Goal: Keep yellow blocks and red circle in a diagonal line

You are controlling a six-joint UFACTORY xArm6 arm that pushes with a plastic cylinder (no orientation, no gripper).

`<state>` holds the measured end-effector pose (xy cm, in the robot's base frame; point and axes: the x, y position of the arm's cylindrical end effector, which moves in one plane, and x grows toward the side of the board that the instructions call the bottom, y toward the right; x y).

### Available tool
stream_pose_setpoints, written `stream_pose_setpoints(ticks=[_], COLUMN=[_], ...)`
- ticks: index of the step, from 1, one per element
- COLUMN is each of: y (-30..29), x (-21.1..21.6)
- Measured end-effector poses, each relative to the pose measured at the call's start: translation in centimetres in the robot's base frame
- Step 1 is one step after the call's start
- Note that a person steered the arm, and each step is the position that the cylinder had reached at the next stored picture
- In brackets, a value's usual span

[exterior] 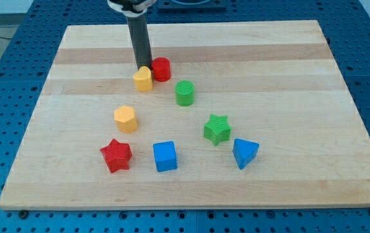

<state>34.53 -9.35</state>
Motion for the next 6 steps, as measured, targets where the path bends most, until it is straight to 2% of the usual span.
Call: stream_pose_setpoints(ticks=[2, 4, 5, 6], y=[-0.4, -0.8, -3.1, -4.4], x=[3.8, 4.5, 3.2, -0.4])
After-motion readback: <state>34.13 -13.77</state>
